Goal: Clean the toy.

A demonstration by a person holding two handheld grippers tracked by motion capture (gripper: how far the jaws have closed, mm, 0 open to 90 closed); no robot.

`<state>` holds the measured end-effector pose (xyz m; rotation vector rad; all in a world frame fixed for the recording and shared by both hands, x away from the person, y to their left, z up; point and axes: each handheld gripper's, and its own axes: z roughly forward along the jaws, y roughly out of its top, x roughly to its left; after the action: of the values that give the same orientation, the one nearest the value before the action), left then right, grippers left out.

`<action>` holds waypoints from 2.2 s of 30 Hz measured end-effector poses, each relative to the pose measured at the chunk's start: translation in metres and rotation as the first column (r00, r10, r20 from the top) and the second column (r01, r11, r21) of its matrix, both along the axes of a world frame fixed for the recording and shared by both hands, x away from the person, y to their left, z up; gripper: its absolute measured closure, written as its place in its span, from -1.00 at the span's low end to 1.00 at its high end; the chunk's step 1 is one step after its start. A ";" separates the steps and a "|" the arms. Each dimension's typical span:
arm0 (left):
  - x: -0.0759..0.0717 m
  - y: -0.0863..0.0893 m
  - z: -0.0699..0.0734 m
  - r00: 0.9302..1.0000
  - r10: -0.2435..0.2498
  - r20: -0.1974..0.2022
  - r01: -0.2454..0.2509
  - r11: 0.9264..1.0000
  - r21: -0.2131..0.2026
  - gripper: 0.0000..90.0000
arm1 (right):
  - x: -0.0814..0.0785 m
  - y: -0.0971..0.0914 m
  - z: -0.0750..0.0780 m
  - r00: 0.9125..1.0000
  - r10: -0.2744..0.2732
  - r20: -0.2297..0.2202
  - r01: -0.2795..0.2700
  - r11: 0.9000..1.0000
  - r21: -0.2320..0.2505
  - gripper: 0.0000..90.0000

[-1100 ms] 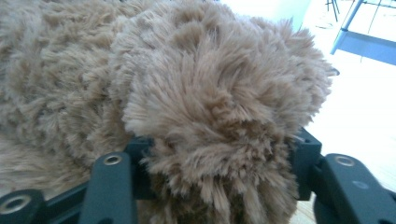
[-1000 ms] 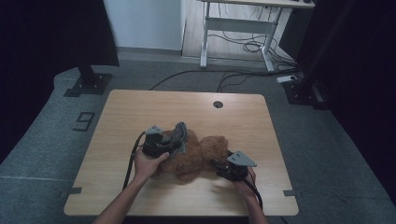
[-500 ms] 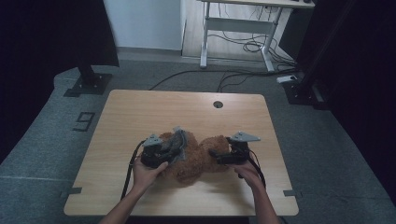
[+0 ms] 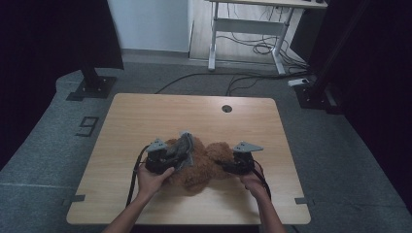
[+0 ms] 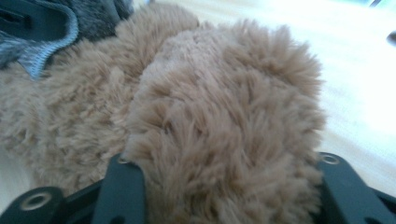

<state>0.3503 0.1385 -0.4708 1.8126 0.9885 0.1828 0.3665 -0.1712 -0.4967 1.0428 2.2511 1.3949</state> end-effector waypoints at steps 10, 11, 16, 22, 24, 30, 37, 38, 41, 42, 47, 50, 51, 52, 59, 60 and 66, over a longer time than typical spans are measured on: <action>0.027 0.019 0.023 0.996 0.080 0.031 -0.079 0.996 -0.029 0.74 | 0.004 0.018 0.008 0.968 -0.121 0.221 0.095 0.987 0.128 0.24; 0.029 0.020 0.024 0.996 0.086 0.034 -0.085 0.996 -0.032 0.73 | 0.005 0.020 0.010 0.961 -0.132 0.243 0.102 0.986 0.132 0.24; 0.032 0.014 0.018 0.997 0.075 0.015 -0.075 0.997 -0.018 0.73 | 0.009 0.019 0.007 0.941 -0.101 0.322 0.079 0.994 0.081 0.21; 0.020 0.005 0.005 0.999 0.048 0.012 -0.048 0.999 -0.008 0.73 | 0.002 0.005 -0.007 0.947 -0.075 0.312 0.054 0.996 0.077 0.13; 0.015 0.005 0.003 0.999 0.038 0.011 -0.038 0.999 -0.017 0.73 | -0.002 0.002 -0.010 0.947 -0.069 0.315 0.047 0.996 0.075 0.13; 0.004 -0.002 0.025 0.999 0.003 0.042 -0.002 1.000 -0.018 0.72 | -0.017 -0.002 -0.016 0.941 -0.042 0.336 0.028 0.998 0.048 0.14; 0.012 -0.068 0.054 0.992 -0.102 0.077 0.101 0.995 0.014 0.71 | -0.030 -0.004 -0.024 0.928 -0.044 0.371 0.035 0.999 0.030 0.14; 0.014 -0.078 0.054 0.991 -0.113 0.075 0.112 0.993 0.023 0.71 | -0.032 -0.004 -0.024 0.926 -0.040 0.375 0.033 0.999 0.027 0.13; 0.022 -0.114 0.052 0.987 -0.151 0.052 0.148 0.987 0.069 0.71 | -0.035 -0.005 -0.025 0.923 -0.031 0.383 0.027 1.000 0.015 0.12; 0.025 -0.123 0.049 0.986 -0.159 0.044 0.154 0.984 0.090 0.70 | -0.036 -0.006 -0.025 0.925 -0.030 0.379 0.027 1.000 0.013 0.12; 0.032 -0.138 0.033 0.986 -0.167 -0.018 0.168 0.980 0.107 0.70 | -0.037 -0.013 -0.032 0.937 -0.031 0.348 0.032 0.999 0.004 0.10; 0.031 -0.127 0.032 0.988 -0.151 -0.017 0.152 0.982 0.108 0.70 | -0.038 -0.012 -0.032 0.934 -0.021 0.356 0.027 1.000 -0.013 0.10; 0.031 -0.120 0.032 0.990 -0.141 -0.019 0.142 0.983 0.112 0.70 | -0.039 -0.012 -0.032 0.933 -0.018 0.360 0.026 0.999 -0.019 0.10; 0.031 -0.114 0.031 0.991 -0.130 -0.022 0.132 0.984 0.116 0.70 | -0.039 -0.011 -0.032 0.933 -0.018 0.360 0.027 0.999 -0.021 0.10; 0.024 -0.068 0.028 0.997 -0.082 -0.006 0.082 0.993 0.080 0.71 | -0.041 -0.010 -0.031 0.929 -0.015 0.370 0.031 0.999 -0.037 0.10; 0.023 -0.061 0.028 0.997 -0.071 0.000 0.071 0.995 0.074 0.71 | -0.041 -0.010 -0.031 0.929 -0.018 0.369 0.033 0.999 -0.036 0.10; 0.023 -0.020 0.024 1.000 -0.009 -0.018 0.009 0.999 0.042 0.71 | -0.042 -0.011 -0.032 0.929 -0.019 0.370 0.034 0.999 -0.033 0.10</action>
<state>0.3736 0.1188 -0.4466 1.8590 0.9954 0.1833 0.3247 -0.1821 -0.5289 0.7212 1.9723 1.3953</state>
